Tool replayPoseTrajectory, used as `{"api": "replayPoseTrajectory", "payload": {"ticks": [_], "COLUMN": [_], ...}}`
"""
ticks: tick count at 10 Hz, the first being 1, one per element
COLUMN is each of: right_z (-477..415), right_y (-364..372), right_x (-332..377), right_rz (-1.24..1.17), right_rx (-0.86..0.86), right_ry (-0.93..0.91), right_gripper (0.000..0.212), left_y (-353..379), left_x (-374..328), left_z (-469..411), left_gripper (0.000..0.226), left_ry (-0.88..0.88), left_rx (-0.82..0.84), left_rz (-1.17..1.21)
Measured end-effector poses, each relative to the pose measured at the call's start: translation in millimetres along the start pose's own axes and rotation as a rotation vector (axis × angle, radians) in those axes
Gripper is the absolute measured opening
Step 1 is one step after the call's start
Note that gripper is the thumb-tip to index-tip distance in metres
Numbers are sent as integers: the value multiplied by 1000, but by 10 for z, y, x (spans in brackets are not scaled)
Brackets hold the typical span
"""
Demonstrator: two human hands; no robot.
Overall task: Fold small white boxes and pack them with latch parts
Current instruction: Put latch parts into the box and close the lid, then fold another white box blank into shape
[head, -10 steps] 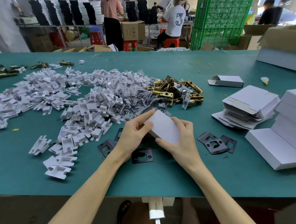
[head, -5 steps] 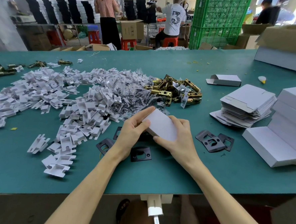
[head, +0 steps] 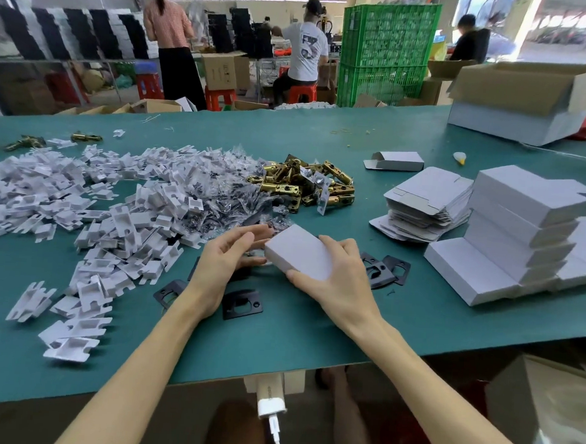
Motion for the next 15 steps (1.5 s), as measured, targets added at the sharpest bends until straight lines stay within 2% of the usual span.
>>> {"api": "replayPoseTrajectory", "payload": {"ticks": [1,3,4,6,7,8,9,10,12,15], "right_z": [118,264,191,130,143,75,-39,-94,18,-33], "right_y": [-312,-991,-1256,-1428,-1431,-1348,-1256,-1245,-1274,-1243], "right_x": [-280,-613,-754,-1017,-1020,-902,-825,-885,-1021,-1008], "right_rz": [57,210,364,778,824,852,856,908,1033,1049], "right_rx": [-61,-298,-367,-328,-359,-342,-246,-175,-170,-117], "right_ry": [84,141,190,329,277,125,13,47,127,106], "right_gripper": [84,80,77,57,48,55,62,71,74,78], "left_y": [17,-7,-15,-9,20,36,50,46,42,28], "left_x": [8,5,14,60,88,83,82,77,105,134], "left_z": [3,-8,-21,-61,-60,-60,-47,-45,-49,-64], "left_gripper": [29,28,28,29,28,28,28,28,26,26], "left_ry": [2,-9,-13,-13,-12,-12,-9,-9,-14,-25], "left_rx": [16,20,20,29,31,24,19,18,9,0], "left_rz": [-3,-16,-21,-7,-14,-15,-21,-19,-21,-25]}}
Point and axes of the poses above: each hand's wrist, its own z-axis away from the middle knuckle, its own y-axis out of the palm, x = y × z, the point moved 7 cm from there along -z, towards the middle knuckle, and after that the axes turned 10 degrees about z, right-handed, at the moved point
